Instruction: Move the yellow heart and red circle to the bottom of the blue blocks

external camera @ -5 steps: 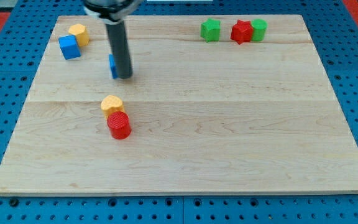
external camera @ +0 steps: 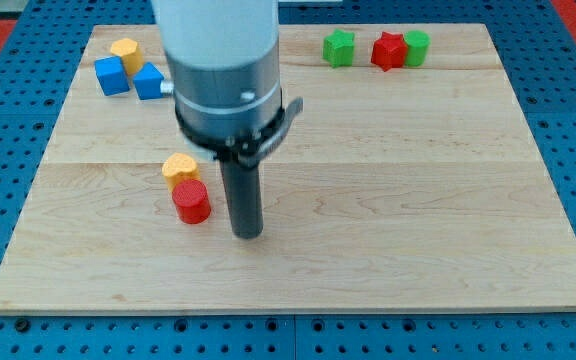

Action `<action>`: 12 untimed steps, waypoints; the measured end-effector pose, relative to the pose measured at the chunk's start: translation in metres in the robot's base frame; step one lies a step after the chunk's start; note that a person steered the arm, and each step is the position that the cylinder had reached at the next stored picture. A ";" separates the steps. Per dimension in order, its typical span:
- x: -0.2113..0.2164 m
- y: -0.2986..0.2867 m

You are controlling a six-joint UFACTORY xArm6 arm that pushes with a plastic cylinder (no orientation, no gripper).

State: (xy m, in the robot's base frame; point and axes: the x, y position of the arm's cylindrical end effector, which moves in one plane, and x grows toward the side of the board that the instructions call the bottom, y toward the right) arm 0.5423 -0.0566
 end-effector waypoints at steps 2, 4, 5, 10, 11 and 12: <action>-0.032 -0.070; -0.053 -0.081; -0.053 -0.059; -0.197 -0.105; -0.167 -0.041; -0.112 -0.071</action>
State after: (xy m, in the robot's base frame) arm 0.4302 -0.1276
